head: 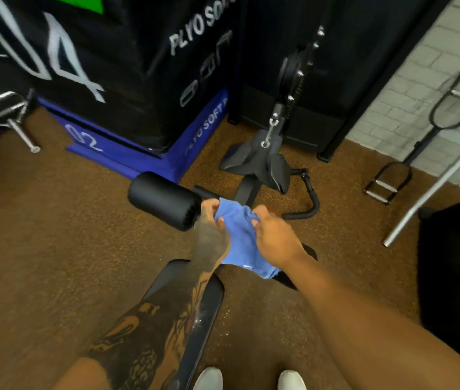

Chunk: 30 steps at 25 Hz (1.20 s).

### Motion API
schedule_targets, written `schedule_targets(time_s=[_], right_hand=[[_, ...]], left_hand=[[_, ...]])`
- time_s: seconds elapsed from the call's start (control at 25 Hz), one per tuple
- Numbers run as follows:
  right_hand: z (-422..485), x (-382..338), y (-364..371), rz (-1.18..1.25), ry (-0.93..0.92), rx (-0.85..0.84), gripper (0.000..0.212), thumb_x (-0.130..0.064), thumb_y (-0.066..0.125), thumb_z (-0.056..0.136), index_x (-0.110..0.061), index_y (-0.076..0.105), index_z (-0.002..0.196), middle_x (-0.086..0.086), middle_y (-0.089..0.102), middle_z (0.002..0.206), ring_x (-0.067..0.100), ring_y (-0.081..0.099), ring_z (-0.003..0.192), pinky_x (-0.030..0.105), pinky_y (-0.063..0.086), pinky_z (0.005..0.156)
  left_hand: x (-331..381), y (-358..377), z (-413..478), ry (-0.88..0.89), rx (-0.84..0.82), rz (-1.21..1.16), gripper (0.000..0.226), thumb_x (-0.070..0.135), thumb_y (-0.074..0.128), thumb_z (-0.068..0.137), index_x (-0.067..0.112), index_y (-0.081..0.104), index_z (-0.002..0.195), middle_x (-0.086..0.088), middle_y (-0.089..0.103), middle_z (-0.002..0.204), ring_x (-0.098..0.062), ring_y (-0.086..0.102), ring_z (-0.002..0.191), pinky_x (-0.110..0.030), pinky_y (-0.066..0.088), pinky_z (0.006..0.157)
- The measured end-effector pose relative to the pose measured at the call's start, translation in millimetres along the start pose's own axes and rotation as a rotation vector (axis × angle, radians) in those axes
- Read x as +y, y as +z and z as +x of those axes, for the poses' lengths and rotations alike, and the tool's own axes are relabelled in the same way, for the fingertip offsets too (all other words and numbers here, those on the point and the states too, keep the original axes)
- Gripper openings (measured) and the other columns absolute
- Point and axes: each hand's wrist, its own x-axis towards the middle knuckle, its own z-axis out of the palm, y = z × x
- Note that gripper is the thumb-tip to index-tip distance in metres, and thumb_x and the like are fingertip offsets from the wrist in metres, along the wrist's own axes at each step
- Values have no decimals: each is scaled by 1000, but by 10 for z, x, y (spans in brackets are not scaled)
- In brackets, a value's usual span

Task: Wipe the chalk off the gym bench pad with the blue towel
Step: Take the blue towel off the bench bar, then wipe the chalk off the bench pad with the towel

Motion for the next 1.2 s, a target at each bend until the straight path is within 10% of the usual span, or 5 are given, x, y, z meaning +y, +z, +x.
schedule_targets(time_s=[0.4, 0.72, 1.0, 1.2], right_hand=[[63, -501, 315, -9, -412, -208, 12, -24, 40, 101, -15, 47, 105, 8, 57, 104, 35, 57, 92, 46, 48, 72], [-158, -454, 945, -206, -679, -464, 15, -35, 39, 101, -20, 43, 102, 7, 55, 108, 37, 55, 95, 44, 45, 72], [124, -440, 1905, -344, -725, -486, 14, -34, 37, 102, -21, 40, 99, 7, 52, 103, 34, 56, 90, 42, 42, 71], [389, -429, 2464, -503, -758, -352, 23, -34, 40, 101, -16, 46, 114, 11, 50, 116, 34, 52, 105, 43, 41, 76]], left_hand=[[-361, -428, -798, -257, 433, -46, 61, -6, 43, 87, 19, 38, 142, -4, 52, 136, -14, 49, 119, -16, 29, 96], [-945, -167, -1843, -471, 664, -24, 42, -9, 46, 80, 15, 59, 113, 2, 60, 111, -28, 60, 103, -20, 37, 91], [-1918, -134, -1875, -477, 646, 85, 31, -2, 51, 87, 9, 62, 113, -8, 60, 112, -23, 57, 102, -15, 32, 84], [-2407, -157, -1671, -468, 540, 359, 38, 14, 50, 91, 14, 52, 128, -10, 54, 121, -30, 49, 111, -42, 39, 93]])
